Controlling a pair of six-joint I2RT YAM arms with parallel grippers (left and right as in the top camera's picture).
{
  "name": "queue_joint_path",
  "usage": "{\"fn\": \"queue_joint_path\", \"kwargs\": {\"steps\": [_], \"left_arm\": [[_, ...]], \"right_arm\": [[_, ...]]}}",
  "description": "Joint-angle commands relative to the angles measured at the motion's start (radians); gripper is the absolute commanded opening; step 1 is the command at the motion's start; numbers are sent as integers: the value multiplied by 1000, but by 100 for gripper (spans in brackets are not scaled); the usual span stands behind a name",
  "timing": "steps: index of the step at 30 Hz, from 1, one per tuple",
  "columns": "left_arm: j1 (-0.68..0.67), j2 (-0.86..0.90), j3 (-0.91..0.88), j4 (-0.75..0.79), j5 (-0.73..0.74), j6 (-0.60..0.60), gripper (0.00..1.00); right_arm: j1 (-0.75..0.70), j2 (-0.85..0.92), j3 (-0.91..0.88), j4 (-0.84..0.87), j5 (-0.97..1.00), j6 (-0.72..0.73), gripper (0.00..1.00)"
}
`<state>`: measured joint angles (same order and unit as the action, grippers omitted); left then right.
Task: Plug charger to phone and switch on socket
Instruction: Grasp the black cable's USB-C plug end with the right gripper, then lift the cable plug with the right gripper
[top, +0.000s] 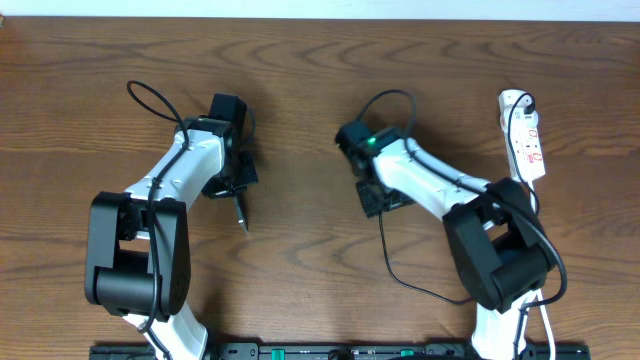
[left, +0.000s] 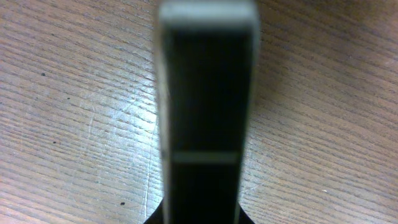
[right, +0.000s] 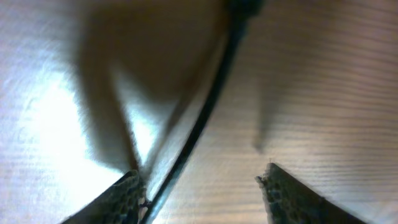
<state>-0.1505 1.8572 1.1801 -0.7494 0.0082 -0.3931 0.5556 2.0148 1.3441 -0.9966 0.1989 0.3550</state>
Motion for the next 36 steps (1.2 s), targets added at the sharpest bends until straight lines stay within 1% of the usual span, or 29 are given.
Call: {"fn": "queue_joint_path", "kwargs": {"steps": [1,3,6,9,11,13,14,21,25,28,31,33,36], "left_arm": [[4,14,-17,6,-20,-9,7],[4,14,-17,6,-20,-9,8],[4,14,-17,7,-20,-9,8],[4,14,-17,11,-20,-9,7],[4,14,-17,12,-20,-9,8],[4,14,-17,14,-20,-9,7],[4,14,-17,15,-20,-9,8],[4,14,-17,19,-20,-9,7],[4,14,-17,19,-20,-9,7],[4,14,-17,19,-20,-9,7],[4,14,-17,19,-20,-9,7],[4,14,-17,19,-20,-9,7],[4,14,-17,19,-20,-9,8]], "right_arm": [[-36,5,14,6,-60,89,72],[-60,5,13,19,-50,130,77],[-91,6,-7,93,-67,138,83],[-118,7,-25,131,-128,148,82],[-132,7,-37,131,-143,188,74],[-144,7,-51,135,-140,229,58],[-147,7,-60,142,-139,244,54],[-159,7,-96,217,-138,251,41],[-185,7,-96,254,-179,251,27],[-198,7,-97,264,-240,251,24],[-199,7,-97,278,-216,251,27],[-199,7,-97,292,-206,250,27],[-199,7,-97,309,-206,251,22]]}}
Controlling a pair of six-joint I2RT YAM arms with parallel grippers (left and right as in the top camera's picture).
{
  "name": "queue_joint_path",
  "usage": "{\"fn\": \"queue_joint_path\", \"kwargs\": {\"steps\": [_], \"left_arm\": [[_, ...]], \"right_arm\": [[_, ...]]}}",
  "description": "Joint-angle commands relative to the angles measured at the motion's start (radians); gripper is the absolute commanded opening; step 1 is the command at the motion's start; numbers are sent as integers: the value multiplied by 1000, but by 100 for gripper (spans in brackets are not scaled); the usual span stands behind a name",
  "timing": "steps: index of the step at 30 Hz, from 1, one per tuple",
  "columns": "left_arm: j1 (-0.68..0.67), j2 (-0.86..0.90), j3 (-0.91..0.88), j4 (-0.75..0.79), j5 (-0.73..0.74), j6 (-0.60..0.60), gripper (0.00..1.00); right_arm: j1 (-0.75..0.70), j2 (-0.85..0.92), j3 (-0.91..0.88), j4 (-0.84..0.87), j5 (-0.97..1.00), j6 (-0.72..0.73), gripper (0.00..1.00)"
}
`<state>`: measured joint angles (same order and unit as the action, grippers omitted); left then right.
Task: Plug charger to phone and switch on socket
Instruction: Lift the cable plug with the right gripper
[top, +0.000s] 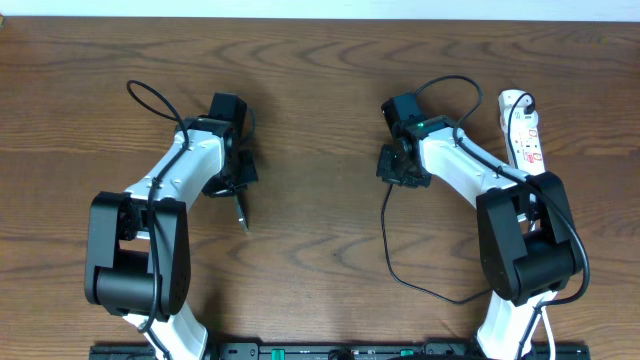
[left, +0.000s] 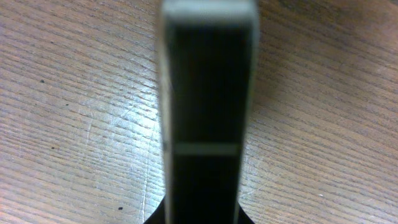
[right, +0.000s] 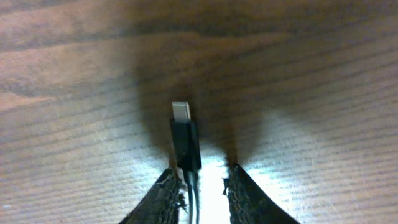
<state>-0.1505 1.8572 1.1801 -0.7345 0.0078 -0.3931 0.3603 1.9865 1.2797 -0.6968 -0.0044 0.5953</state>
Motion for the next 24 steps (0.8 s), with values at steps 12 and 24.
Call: {"fn": "queue_joint_path", "kwargs": {"steps": [12,24], "left_arm": [[4,14,-17,4,-19,-9,7],[4,14,-17,4,-19,-9,8]], "right_arm": [[20,35,-33,-28,-32,10,18],[27,35,-33,-23,-32,11,13]]}}
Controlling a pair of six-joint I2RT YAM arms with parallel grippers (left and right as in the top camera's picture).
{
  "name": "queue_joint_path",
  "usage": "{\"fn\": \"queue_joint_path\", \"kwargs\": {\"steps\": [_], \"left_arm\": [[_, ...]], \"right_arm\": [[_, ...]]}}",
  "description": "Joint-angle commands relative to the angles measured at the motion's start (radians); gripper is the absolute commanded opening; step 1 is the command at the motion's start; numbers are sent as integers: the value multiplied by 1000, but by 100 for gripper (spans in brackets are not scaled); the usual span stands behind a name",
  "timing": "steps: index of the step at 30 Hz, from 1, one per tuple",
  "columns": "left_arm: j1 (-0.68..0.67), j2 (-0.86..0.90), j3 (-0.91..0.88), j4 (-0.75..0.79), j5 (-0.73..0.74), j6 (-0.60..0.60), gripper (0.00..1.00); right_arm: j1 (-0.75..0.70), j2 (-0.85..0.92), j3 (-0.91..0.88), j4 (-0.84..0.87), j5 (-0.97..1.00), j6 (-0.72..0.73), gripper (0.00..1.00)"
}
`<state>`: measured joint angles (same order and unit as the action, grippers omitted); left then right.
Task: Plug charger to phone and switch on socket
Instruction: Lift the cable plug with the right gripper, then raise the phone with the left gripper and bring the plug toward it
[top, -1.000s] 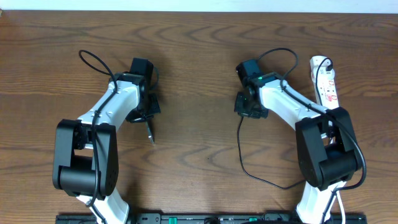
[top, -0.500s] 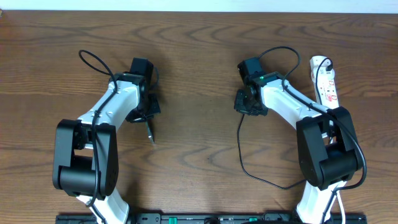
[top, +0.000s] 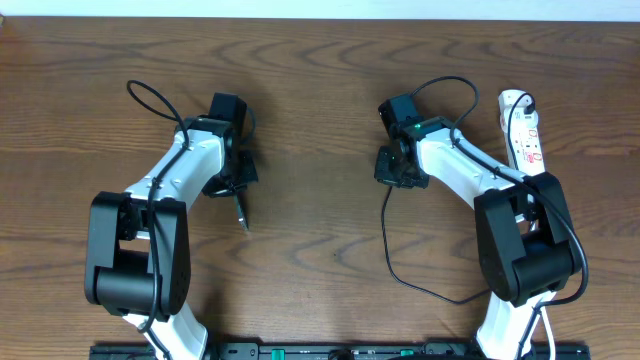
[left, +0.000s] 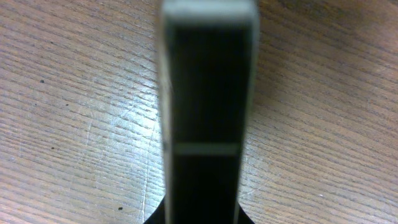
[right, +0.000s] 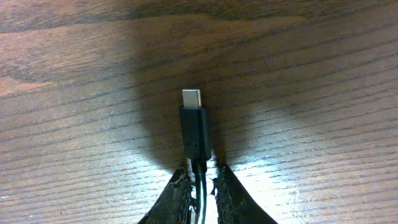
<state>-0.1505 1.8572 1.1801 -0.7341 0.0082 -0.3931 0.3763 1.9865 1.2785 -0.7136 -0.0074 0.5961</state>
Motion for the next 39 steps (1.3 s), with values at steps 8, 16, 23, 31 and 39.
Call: {"fn": "queue_joint_path", "kwargs": {"steps": [8,16,23,31,39], "left_arm": [[4,14,-17,3,-20,-8,7],[4,14,-17,-4,-19,-8,8],[9,-5,-17,28,86,10,7],[102,-184,-17,156,645,227,7],[203,-383,-17,348,1085,186,7]], "right_arm": [[11,59,-32,-8,-30,21,7],[11,65,-32,-6,-44,-4,1],[-42,65,-31,39,-253,-139,1],[-174,-14,-32,58,-922,-650,1],[-227,-57,-32,-76,-1489,-1096,1]]}}
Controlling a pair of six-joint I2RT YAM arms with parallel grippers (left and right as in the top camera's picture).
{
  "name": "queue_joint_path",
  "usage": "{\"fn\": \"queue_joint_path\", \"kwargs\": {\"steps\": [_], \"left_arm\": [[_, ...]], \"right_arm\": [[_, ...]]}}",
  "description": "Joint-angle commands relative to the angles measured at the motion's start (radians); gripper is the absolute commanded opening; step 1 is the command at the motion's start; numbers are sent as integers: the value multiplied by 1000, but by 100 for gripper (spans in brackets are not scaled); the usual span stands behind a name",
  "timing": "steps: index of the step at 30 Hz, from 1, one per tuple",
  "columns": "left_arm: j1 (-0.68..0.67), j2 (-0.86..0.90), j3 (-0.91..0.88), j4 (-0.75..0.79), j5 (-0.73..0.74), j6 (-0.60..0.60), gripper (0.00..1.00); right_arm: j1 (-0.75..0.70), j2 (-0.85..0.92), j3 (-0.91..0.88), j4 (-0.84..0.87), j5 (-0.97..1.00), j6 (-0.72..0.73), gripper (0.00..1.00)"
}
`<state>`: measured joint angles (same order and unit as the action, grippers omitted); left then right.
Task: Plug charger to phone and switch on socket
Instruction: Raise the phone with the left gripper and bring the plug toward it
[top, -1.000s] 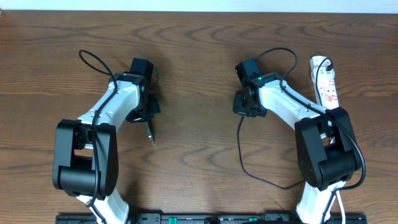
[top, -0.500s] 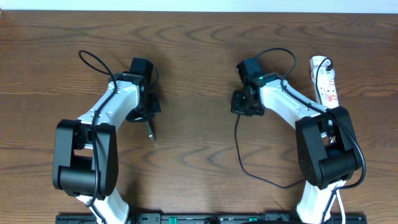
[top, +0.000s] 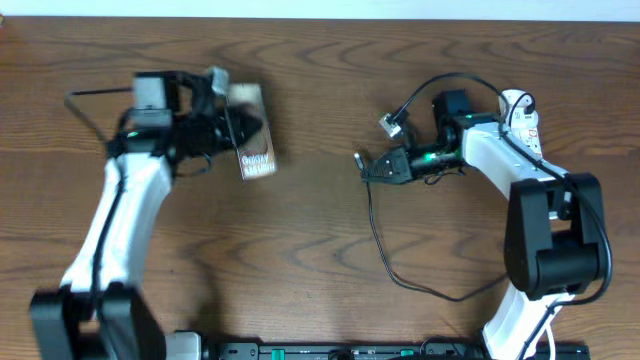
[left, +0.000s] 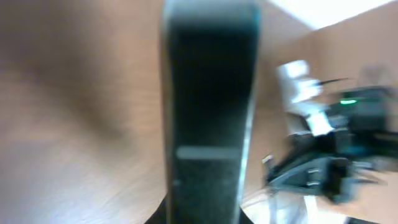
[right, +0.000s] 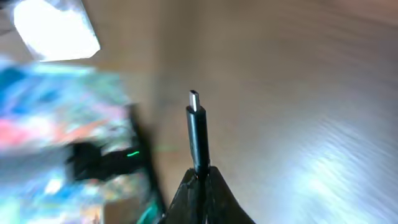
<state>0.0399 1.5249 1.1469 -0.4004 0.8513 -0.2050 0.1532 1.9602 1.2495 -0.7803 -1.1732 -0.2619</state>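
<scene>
My left gripper (top: 228, 128) is shut on the phone (top: 252, 146), held up off the table at the left, its glossy face showing in the overhead view. In the left wrist view the phone's dark edge (left: 208, 106) fills the middle. My right gripper (top: 370, 166) is shut on the black charger cable just behind its plug (right: 197, 130). The plug tip points left toward the phone, with a gap between them. The fingertips (right: 208, 186) pinch the cable. The cable (top: 385, 255) hangs down and loops over the table. The white socket strip (top: 524, 112) lies at the far right.
The wooden table (top: 320, 290) has the cable loop across its right front. The right arm (top: 490, 150) reaches in front of the socket strip and hides part of it. In the left wrist view the right arm (left: 336, 165) shows blurred at the right.
Both arms have risen off the table. The phone, then on edge on the wood, is now in the air facing right. The plug, then low over the table, now points left.
At first my left gripper held the phone on edge on the table while my right stood open over the cable. Then the right fingers were around the plug end, then shut on it. Now phone and plug are both lifted and face each other.
</scene>
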Motion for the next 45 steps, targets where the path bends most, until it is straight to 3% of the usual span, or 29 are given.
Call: {"fn": "queue_joint_path", "kwargs": {"steps": [1,5,9,13,22,30,36,45], "left_arm": [[14,-64,16,23,260,-11,7],[14,-87,16,97,383,-41,8],[14,-89,16,223,397,-149,7],[14,-89,16,332,359,-254,8],[-39,-72,-43,347,237,-395,7],[-45,-22,-153,684,264,-713,7],[-78,14,-175,716,262,-818,8],[-152,24,-175,915,251,-973,7]], "right_arm": [[-4,-31,-3,-9,-360,-256,1],[-1,-32,-1,-10,-389,-262,1],[13,-42,-1,-32,-389,-248,1],[40,-89,-1,-36,-389,-239,1],[130,-189,-2,-68,-387,-101,1],[159,-185,-21,-169,-387,-113,1],[161,-185,-21,-223,-387,-119,1],[173,-185,-21,-218,-387,-82,1]]}}
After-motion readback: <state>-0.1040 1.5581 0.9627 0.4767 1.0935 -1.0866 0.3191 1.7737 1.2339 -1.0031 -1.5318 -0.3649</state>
